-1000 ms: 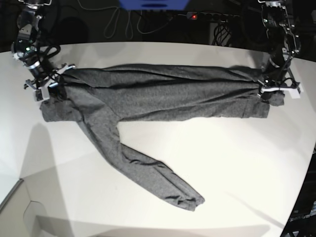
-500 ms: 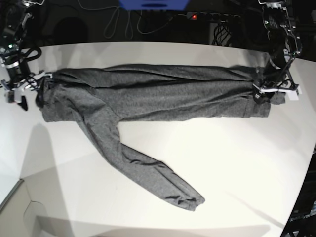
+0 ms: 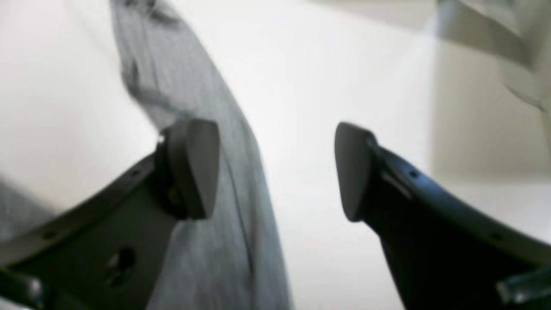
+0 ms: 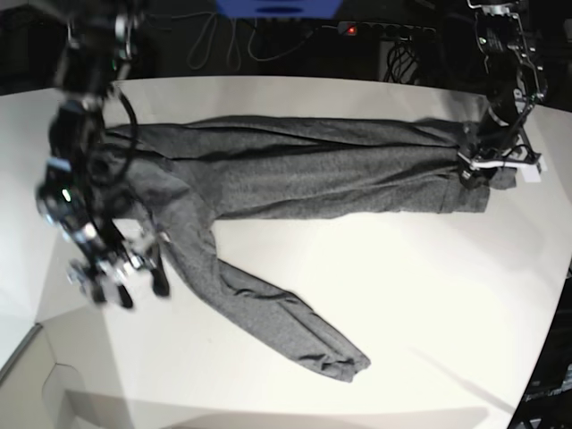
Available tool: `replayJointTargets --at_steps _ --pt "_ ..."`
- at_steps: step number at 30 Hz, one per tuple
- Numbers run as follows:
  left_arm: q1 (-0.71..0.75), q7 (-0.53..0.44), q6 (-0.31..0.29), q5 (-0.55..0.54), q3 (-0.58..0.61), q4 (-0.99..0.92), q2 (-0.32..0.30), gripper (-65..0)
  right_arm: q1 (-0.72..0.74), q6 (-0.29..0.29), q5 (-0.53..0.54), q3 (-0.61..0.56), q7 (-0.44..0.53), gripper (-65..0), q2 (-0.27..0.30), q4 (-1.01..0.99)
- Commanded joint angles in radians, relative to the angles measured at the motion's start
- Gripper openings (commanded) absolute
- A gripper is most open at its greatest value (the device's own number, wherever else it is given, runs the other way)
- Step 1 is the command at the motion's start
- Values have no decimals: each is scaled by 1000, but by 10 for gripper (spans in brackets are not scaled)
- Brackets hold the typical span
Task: Layout the t-shirt on the table in an organized manner, then fold the t-shirt properly
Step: 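Grasp the hanging sleeve with the right gripper and lift it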
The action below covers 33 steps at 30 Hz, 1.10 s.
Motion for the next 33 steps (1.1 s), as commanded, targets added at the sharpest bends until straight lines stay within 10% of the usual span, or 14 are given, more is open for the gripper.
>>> replayJointTargets --at_steps 1,8,20,23,28,33 --pt "-3 -7 1 -3 -5 15 -14 -352 56 3 12 -3 15 -225 7 -37" --pt "-3 -9 1 -3 -5 15 -14 -352 288 3 -48 -15 35 -226 3 -476" --pt "-3 -9 1 -3 -5 15 -14 -352 384 -78 -211 -13 370 -228 -5 -890" --pt "-3 -9 1 -3 -5 15 -14 -352 386 -78 -211 -13 377 -317 -7 -905" --pt "-3 -7 1 -3 -5 15 -12 -352 380 -78 -211 -49 373 -650 -10 -905" --pt "-16 -4 1 -3 -5 38 -12 -352 355 -78 -208 -125 377 -650 -19 -873"
